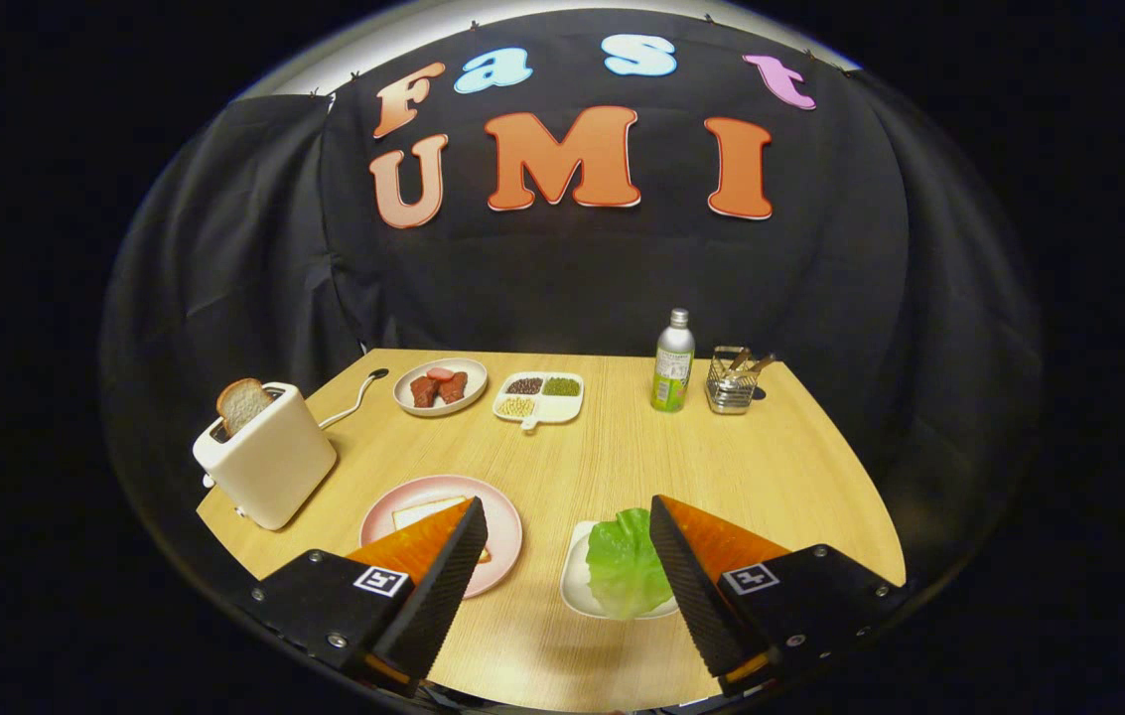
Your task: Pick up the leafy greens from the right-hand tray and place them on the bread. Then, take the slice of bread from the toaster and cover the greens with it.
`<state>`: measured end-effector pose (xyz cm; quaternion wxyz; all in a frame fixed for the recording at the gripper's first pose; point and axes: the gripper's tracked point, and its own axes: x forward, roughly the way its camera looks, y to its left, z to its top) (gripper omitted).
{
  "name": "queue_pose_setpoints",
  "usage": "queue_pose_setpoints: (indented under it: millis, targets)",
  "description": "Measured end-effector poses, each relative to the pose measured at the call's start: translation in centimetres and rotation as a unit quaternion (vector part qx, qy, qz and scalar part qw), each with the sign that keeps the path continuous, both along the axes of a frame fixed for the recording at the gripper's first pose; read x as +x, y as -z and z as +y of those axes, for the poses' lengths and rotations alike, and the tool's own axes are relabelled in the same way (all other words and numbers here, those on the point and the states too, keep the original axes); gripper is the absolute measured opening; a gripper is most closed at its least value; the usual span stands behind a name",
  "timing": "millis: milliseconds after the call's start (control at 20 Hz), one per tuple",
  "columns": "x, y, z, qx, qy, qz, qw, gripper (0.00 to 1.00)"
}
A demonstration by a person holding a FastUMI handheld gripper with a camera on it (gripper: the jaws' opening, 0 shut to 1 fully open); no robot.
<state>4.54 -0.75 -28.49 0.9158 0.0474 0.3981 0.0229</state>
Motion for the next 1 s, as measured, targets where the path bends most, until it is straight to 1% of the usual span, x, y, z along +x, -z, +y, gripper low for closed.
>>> queue_pose_setpoints:
  millis: [200,350,600,800,1000]
  targets:
    - [0.1,2.6,-1.3,-0.029,0.002,0.038,0.999,0.99]
    - [-0.4,5.6,-1.8,-0.029,-0.003,0.085,0.996,0.99]
    - [-1.5,10.8,-3.6,-0.029,0.017,0.168,0.985,0.99]
    - [-1.9,13.8,-3.5,-0.013,0.019,0.216,0.976,0.98]
    - [-2.3,16.4,-4.2,-0.037,0.02,0.246,0.968,0.98]
